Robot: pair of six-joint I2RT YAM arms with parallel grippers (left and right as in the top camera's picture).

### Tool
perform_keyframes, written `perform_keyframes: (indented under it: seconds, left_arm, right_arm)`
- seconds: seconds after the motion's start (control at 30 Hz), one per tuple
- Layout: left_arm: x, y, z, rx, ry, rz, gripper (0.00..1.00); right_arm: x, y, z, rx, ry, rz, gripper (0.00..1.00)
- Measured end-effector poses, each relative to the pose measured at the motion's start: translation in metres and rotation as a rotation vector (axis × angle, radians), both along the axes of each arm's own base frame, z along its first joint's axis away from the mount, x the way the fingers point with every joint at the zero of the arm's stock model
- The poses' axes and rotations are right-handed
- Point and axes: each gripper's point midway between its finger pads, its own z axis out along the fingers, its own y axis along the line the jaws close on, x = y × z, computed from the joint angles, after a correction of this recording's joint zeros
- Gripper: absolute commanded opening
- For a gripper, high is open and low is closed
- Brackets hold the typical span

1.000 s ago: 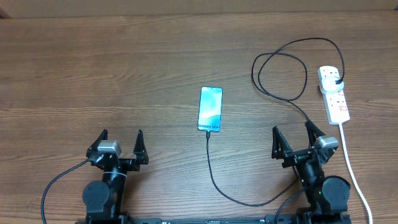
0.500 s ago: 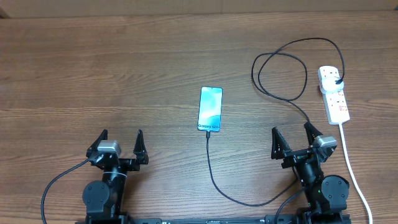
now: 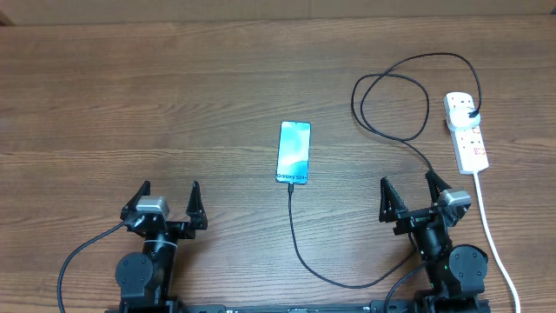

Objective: Plug charger to phone and switch on socket

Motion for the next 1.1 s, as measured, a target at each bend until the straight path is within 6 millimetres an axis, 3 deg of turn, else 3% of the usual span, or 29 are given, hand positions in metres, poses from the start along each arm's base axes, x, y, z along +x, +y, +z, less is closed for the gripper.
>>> perform_keyframes:
  seconds: [0.7, 1.1]
  left_arm:
    - [0.000, 0.000, 0.000, 0.000, 0.000, 0.000, 0.99]
    - [0.000, 0.000, 0.000, 0.000, 0.000, 0.000, 1.00]
  right_arm:
    - [0.001, -0.005, -0.001, -0.228, -0.043, -0.026, 1.00]
    - [0.004, -0.031, -0.001, -0.242, -0.033, -0.130, 1.00]
